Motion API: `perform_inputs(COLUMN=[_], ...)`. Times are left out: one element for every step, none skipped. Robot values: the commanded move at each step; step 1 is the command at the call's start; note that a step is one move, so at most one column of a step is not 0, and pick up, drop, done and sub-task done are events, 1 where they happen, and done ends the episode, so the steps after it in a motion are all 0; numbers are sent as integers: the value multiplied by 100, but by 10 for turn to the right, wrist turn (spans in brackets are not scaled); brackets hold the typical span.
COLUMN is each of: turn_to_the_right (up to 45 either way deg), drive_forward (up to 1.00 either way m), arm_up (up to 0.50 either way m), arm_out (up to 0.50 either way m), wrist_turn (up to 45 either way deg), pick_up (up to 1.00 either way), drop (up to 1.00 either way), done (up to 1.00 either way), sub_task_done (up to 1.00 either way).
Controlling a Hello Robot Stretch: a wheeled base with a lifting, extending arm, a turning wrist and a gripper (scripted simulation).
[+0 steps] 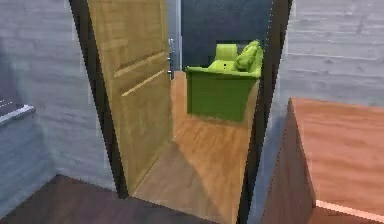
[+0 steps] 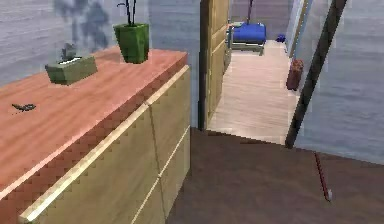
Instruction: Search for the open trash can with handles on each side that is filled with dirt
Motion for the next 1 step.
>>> perform_inputs(turn_to_the_right=[0], drive_forward=[100], arm_up=[0], arm_out=[0], wrist_turn=[0], pick_up=[0], drop=[0], done=[0], sub_task_done=[0])
